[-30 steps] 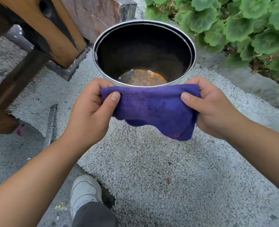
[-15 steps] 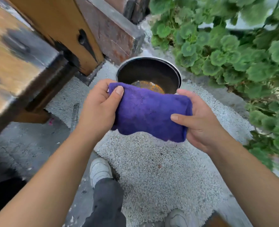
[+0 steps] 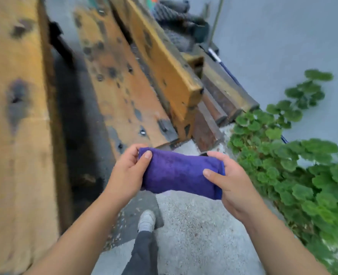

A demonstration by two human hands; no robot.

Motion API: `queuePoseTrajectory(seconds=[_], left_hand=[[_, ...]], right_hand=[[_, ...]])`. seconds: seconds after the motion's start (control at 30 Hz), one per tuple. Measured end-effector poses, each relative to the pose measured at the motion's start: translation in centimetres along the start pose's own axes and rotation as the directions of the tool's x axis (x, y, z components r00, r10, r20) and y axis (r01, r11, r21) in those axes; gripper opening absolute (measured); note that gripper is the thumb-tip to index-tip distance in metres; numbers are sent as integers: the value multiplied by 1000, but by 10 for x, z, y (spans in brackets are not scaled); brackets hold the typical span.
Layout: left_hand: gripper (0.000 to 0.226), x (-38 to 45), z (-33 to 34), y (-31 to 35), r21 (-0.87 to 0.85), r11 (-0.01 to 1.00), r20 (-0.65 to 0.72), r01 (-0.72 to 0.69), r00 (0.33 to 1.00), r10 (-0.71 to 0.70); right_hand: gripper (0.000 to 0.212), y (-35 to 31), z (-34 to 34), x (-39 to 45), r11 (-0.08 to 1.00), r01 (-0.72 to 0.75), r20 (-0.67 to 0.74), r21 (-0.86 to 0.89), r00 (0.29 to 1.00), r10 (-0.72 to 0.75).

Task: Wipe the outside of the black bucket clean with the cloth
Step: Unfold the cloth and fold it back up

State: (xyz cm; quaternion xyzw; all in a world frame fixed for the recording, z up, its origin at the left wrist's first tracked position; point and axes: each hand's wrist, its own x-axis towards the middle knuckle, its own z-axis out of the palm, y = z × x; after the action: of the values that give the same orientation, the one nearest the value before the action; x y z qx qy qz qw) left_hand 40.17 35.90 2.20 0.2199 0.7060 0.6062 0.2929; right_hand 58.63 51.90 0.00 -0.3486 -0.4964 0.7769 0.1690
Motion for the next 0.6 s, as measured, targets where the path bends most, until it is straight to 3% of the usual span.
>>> queuePoseTrajectory(seconds=[0.1,0.23,0.3,0.6], left_hand=[[11,-46,-64,39,-3,1000,-121,19,992,-19],[10,-103,-150,65,-37,999,-323,13,946,-25],[13,-128,-190,71,-86,996,-393,21,918,-53],[14,-163,-342,62,-92,995,-490,38,868,-79]], right_hand=[[44,-29,69,-23,998,-43,135,-56,990,50],[17,-41,165,-51,992,-61,299,-110,950,91],[14,-38,210,-60,987,-69,361,-145,925,118],[11,-13,376,-65,951,37,425,-307,900,102]])
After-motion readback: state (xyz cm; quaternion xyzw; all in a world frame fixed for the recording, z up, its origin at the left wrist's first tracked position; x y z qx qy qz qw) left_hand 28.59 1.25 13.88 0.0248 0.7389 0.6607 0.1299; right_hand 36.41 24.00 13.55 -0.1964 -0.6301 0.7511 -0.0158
